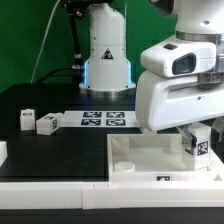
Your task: Assemble one leg
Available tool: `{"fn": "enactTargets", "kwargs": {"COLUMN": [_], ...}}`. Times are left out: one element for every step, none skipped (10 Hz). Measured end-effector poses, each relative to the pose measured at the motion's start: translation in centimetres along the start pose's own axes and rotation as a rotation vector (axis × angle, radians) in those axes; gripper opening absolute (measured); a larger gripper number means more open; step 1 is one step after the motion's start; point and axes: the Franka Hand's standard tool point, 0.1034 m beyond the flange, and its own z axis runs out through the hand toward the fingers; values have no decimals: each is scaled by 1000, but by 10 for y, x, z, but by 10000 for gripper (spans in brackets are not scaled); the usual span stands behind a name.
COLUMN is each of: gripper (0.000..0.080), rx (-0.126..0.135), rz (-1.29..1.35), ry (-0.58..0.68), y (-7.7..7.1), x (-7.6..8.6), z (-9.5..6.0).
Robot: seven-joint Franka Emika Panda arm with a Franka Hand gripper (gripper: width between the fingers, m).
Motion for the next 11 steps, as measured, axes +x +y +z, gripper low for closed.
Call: {"fn": "enactTargets", "kwargs": {"gripper": [288,288,288,288,288,288,288,289,290,290,290], "rx": [0,7,8,16,17,18,19,18,15,18,24], "rz": [3,144,330,555,646,833,977,1095,1168,1285,1387], "ry": [0,-1,-2,-3,-4,-7,-12,-14,-14,-17,-20], "y": [0,1,2,4,5,6,7,7,6,7,8], "x": [0,0,0,0,-1,-1,-2,-2,-2,-2,-2], "z": [0,1,1,1,1,1,2,2,2,2,1]}}
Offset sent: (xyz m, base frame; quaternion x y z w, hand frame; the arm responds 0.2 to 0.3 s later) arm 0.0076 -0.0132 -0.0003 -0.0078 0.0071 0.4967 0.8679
